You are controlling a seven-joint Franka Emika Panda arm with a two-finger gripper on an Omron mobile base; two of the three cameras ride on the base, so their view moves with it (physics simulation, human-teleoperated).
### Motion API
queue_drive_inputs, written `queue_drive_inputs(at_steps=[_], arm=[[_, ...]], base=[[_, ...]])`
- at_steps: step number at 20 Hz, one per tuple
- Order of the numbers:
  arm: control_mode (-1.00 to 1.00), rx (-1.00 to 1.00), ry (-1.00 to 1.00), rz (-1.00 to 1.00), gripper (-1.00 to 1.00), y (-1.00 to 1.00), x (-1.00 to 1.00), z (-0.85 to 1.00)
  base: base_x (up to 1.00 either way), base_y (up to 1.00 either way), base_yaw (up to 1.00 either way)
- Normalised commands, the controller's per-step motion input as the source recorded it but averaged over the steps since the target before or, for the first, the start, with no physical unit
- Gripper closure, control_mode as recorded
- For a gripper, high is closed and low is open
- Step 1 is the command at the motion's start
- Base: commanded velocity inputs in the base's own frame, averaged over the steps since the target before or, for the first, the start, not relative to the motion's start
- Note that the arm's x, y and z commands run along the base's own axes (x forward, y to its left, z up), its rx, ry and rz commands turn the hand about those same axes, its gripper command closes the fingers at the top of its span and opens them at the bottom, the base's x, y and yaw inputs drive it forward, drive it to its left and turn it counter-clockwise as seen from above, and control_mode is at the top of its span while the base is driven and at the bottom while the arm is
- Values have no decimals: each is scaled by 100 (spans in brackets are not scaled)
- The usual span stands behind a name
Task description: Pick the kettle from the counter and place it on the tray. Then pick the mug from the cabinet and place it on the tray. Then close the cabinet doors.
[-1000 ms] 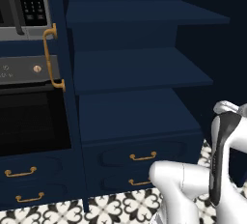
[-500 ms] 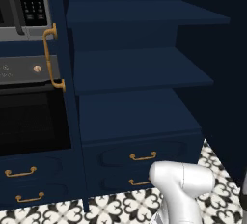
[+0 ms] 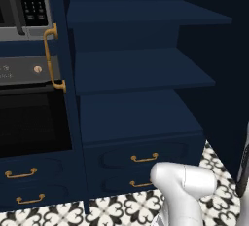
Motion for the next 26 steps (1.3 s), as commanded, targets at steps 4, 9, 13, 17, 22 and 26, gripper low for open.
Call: queue_drive_inputs(at_steps=[4,9,13,17,22,26], arm=[[-100,22,0,-45,-100,-65,-10,-3],[-100,18,-1,-35,-100,-75,-8,-1],[-100,18,-18,-10,-100,-58,-1,-11],[-100,18,-23,11,-100,-37,12,-15],[-100,9,-25,29,-100,-17,20,-20],[-100,0,-22,27,-100,-10,21,0]], base=[[0,0,0],[0,0,0],[0,0,0],[0,0,0],[0,0,0],[0,0,0]])
